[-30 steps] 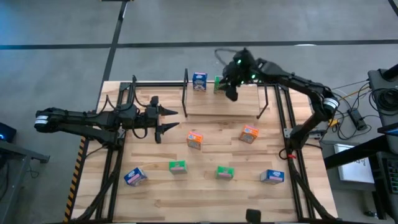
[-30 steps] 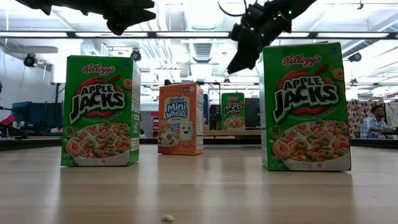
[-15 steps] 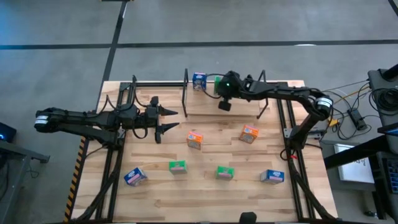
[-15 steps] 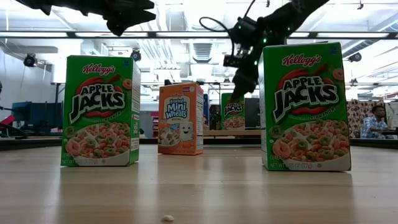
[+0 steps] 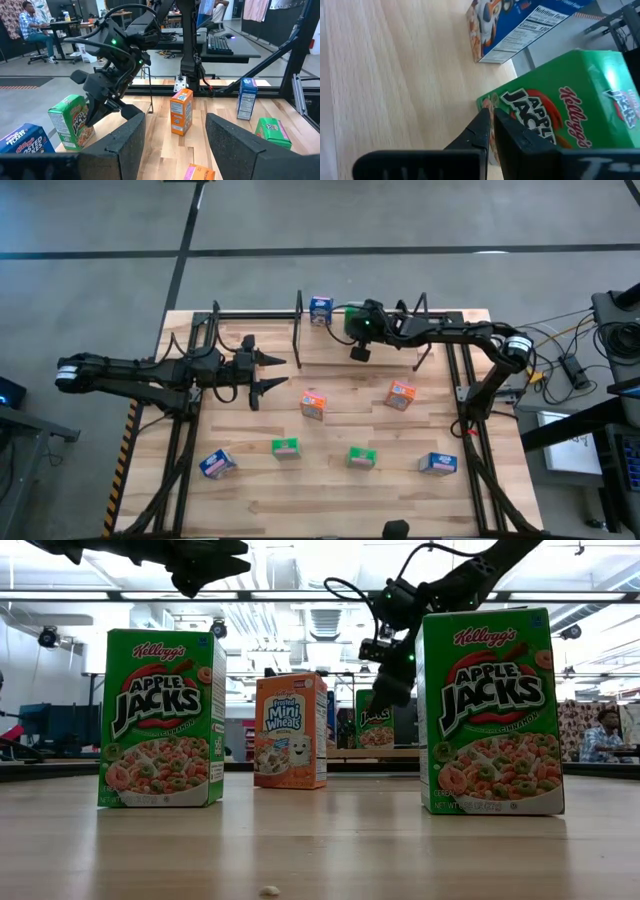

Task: Stack cereal on shelf
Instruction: Put the top green cereal box on the shelf

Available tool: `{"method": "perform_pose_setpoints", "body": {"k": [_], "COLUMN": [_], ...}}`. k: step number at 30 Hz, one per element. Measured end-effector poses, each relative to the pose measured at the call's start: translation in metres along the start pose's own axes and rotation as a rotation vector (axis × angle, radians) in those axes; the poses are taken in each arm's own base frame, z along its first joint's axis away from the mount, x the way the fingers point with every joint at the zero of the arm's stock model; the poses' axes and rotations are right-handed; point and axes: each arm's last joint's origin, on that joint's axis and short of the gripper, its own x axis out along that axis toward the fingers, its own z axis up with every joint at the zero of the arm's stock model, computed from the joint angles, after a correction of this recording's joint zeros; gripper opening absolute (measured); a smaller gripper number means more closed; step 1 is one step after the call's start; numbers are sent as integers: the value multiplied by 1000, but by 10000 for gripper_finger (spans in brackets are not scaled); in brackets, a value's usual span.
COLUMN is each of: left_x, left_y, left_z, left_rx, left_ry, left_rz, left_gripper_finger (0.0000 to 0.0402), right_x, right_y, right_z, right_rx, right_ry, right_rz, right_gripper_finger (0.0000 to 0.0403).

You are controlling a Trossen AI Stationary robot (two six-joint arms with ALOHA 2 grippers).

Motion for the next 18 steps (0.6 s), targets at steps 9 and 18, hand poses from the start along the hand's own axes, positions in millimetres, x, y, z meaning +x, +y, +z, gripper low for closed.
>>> {"method": "perform_pose_setpoints", "body": {"k": [9,18], "left_x": [0,0], "left_y": [0,0], "left_z": [0,0], "left_rx": [0,2], "left_ry": [-1,1], "left_rz": [0,0], "left_gripper_finger": [191,191], "right_x": [18,35], "right_y": [11,13], "right_z": [-7,-9], "right_rx": [13,22], "right_ry": [1,24], "right_rz": [127,11], "right_gripper_finger": [13,13]}}
